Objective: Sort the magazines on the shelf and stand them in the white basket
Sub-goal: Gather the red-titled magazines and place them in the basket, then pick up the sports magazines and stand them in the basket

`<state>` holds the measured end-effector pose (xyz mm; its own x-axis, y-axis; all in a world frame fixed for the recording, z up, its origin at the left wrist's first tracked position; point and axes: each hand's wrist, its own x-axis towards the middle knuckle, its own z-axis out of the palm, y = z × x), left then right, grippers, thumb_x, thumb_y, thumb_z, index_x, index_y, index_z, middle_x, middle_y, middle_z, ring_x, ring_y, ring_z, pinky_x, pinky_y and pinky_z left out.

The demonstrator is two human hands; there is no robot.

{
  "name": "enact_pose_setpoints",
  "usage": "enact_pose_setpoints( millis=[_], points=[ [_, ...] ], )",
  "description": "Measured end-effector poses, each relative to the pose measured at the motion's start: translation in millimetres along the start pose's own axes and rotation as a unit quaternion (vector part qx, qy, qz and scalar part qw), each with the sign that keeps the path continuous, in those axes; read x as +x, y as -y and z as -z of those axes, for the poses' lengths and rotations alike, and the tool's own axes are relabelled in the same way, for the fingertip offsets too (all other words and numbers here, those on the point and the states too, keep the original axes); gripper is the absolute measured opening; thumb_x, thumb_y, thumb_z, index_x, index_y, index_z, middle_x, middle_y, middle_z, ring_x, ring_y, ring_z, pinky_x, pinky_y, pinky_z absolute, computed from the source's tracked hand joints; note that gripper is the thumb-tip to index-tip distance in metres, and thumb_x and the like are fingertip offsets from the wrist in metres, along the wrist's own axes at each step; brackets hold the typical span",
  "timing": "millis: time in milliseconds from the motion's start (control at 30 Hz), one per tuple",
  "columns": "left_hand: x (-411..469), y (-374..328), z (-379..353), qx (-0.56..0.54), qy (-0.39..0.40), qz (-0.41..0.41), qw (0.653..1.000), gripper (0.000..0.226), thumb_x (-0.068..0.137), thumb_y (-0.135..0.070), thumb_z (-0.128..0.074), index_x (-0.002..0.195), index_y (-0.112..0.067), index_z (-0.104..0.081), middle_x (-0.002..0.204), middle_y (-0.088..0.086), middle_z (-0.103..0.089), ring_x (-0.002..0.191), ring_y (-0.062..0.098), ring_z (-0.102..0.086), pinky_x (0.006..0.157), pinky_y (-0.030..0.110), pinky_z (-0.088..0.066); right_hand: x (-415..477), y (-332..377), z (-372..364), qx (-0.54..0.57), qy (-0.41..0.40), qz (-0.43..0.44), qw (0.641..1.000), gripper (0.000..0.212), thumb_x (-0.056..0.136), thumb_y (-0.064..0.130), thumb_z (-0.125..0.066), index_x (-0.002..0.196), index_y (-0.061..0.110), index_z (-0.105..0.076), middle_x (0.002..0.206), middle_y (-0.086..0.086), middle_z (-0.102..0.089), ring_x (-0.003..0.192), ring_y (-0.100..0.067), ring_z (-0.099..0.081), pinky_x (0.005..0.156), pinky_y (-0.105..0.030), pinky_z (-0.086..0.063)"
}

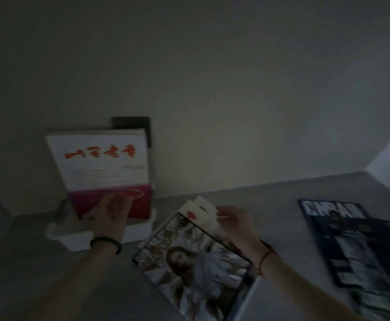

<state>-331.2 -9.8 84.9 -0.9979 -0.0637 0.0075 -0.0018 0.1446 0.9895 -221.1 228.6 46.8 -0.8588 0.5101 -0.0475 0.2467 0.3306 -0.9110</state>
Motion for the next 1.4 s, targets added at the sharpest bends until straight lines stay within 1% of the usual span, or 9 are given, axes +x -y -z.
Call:
enact_pose_setpoints(
  millis=[200, 333, 467, 700, 800, 967, 1100, 1200, 1400],
  points=[
    [-97.9, 18.9, -114.1, -0.028, 0.163, 0.074, 0.983, 0.016, 0.088, 0.002, -0.049, 0.103, -0.002, -0.055, 0.084, 0.001, -0.058, 0.072, 0.005, -0.054, 0.053, 0.0, -0.046, -43.6, -86.2, 138.9, -0.034, -0.058, -0.093, 0.993, 0.023, 0.083, -0.001, -0.058, 0.105, 0.003, -0.064, 0.09, -0.006, -0.065, 0.086, -0.018, -0.064, 0.064, -0.008, -0.048],
    [-158.3, 26.0, -190.8, 0.022, 0.231, 0.094, 0.968, 0.028, 0.087, -0.001, -0.055, 0.114, 0.004, -0.054, 0.108, 0.021, -0.06, 0.099, 0.032, -0.06, 0.09, 0.036, -0.049, -60.1, -130.2, 217.9, -0.097, -0.038, -0.154, 0.983, 0.043, 0.083, 0.006, -0.062, 0.125, 0.006, -0.05, 0.123, -0.011, -0.057, 0.117, -0.027, -0.054, 0.094, -0.032, -0.046],
    [-209.3, 28.5, -266.7, -0.003, 0.285, 0.188, 0.94, 0.013, 0.09, 0.001, -0.046, 0.1, -0.001, -0.055, 0.076, 0.012, -0.058, 0.064, 0.019, -0.051, 0.053, 0.023, -0.045, -66.0, -170.6, 277.5, -0.157, 0.004, -0.202, 0.967, 0.065, 0.081, 0.027, -0.067, 0.136, 0.016, -0.035, 0.136, 0.0, -0.044, 0.117, -0.014, -0.049, 0.093, -0.024, -0.041],
    [-262.2, 58.1, -359.9, -0.001, 0.362, 0.359, 0.86, 0.044, 0.093, -0.021, -0.046, 0.133, -0.004, -0.039, 0.095, 0.013, -0.053, 0.08, 0.02, -0.047, 0.06, 0.026, -0.033, -61.4, -217.8, 337.9, -0.316, 0.055, -0.247, 0.914, 0.093, 0.071, 0.075, -0.045, 0.144, 0.034, -0.005, 0.157, 0.002, 0.002, 0.144, -0.023, -0.001, 0.116, -0.047, -0.01],
    [-274.7, 65.0, -384.4, -0.049, 0.369, 0.351, 0.859, 0.021, 0.094, -0.007, -0.043, 0.108, 0.003, -0.054, 0.075, 0.015, -0.07, 0.065, 0.017, -0.062, 0.053, 0.023, -0.047, -69.2, -231.0, 337.0, -0.395, 0.076, -0.215, 0.89, 0.088, 0.073, 0.079, -0.032, 0.143, 0.037, 0.001, 0.157, 0.004, 0.008, 0.145, -0.019, 0.005, 0.118, -0.046, -0.006],
    [-265.4, 66.4, -406.2, 0.004, 0.378, 0.337, 0.862, 0.023, 0.092, -0.014, -0.049, 0.091, 0.004, -0.064, 0.081, 0.013, -0.068, 0.085, 0.031, -0.062, 0.088, 0.045, -0.048, -78.5, -230.8, 336.3, -0.45, 0.059, -0.18, 0.873, 0.085, 0.075, 0.079, -0.023, 0.142, 0.038, 0.007, 0.157, 0.004, 0.01, 0.145, -0.018, 0.006, 0.119, -0.042, -0.004],
    [-268.4, 53.6, -416.0, 0.116, 0.384, 0.306, 0.864, 0.063, 0.092, -0.031, -0.048, 0.142, -0.005, -0.021, 0.147, 0.013, -0.033, 0.132, 0.029, -0.036, 0.111, 0.035, -0.03, -80.3, -221.9, 332.8, -0.471, 0.135, -0.207, 0.847, 0.109, 0.044, 0.087, 0.014, 0.141, 0.037, 0.013, 0.155, 0.001, 0.017, 0.144, -0.022, 0.01, 0.119, -0.041, 0.002],
    [-273.6, 43.5, -417.4, 0.124, 0.368, 0.207, 0.898, 0.062, 0.094, -0.022, -0.044, 0.145, -0.01, -0.01, 0.154, 0.008, -0.022, 0.137, 0.027, -0.03, 0.115, 0.033, -0.026, -71.8, -203.6, 334.3, -0.447, 0.25, -0.326, 0.795, 0.072, 0.082, 0.069, -0.017, 0.135, 0.04, 0.023, 0.147, -0.003, 0.038, 0.139, -0.025, 0.028, 0.118, -0.039, 0.015],
    [-257.6, 21.8, -377.1, 0.041, 0.379, 0.124, 0.916, 0.051, 0.093, -0.009, -0.046, 0.14, -0.013, -0.028, 0.139, 0.008, -0.046, 0.126, 0.022, -0.047, 0.102, 0.027, -0.041, -67.5, -191.5, 332.0, -0.112, -0.121, -0.218, 0.962, 0.078, 0.082, 0.029, -0.064, 0.143, 0.014, -0.018, 0.151, -0.013, -0.026, 0.138, -0.031, -0.027, 0.115, -0.045, -0.025]
  ],
)
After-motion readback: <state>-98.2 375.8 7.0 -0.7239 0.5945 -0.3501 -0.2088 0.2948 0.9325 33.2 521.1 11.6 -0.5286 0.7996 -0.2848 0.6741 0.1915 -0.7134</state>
